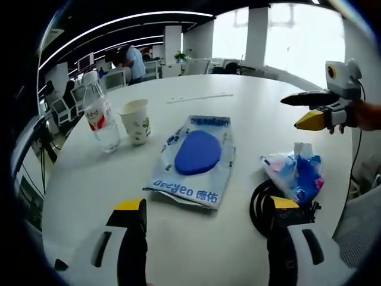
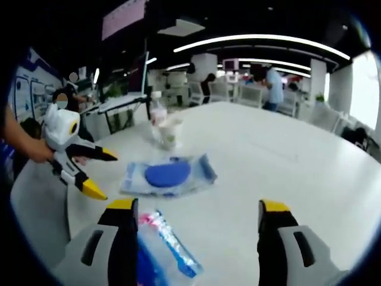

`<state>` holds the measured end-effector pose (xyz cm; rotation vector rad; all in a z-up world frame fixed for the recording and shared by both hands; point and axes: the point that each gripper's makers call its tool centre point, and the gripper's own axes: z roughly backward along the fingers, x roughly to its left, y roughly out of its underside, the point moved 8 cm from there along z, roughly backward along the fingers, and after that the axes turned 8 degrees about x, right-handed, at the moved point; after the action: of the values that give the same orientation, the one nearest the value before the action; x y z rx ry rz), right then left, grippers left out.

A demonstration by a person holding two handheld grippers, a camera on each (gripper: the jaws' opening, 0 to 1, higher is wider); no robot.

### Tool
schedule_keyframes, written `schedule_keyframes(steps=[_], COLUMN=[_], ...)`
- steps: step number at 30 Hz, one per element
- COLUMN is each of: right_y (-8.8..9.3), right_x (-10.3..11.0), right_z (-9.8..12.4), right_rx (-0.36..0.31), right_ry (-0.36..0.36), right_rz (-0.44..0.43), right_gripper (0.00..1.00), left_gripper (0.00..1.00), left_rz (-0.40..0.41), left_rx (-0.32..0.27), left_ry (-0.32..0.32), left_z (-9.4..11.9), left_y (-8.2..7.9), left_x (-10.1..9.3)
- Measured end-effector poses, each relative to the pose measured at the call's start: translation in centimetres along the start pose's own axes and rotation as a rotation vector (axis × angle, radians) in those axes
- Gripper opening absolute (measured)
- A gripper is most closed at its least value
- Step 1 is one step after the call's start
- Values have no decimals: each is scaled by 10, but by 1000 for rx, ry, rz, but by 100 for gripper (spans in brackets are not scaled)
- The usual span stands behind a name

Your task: Arrange the tabletop items into an orderly group along one side of the table until the central work area is clear of visible clutter.

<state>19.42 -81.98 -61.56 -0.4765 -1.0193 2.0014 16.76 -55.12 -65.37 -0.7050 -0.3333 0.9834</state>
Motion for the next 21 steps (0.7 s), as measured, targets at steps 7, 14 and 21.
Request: schedule_keyframes(steps=[7,14,21], right_y=[0,1,3], right_x=[-4,-6,-8], right_z=[-5,-9,-13], right_rx=[13,19,19], right_ry=[-10,-17,-19], right_rz=[-3,-10,-33], right_gripper=[79,78,77], left_gripper=[66,51,40], left_rz=[-3,27,59], left_rx=[36,58,73], left_ry=[7,18,11], left_z=[-9,-16,-22], left_y=[-1,-2,-7], left_x=[1,5,12])
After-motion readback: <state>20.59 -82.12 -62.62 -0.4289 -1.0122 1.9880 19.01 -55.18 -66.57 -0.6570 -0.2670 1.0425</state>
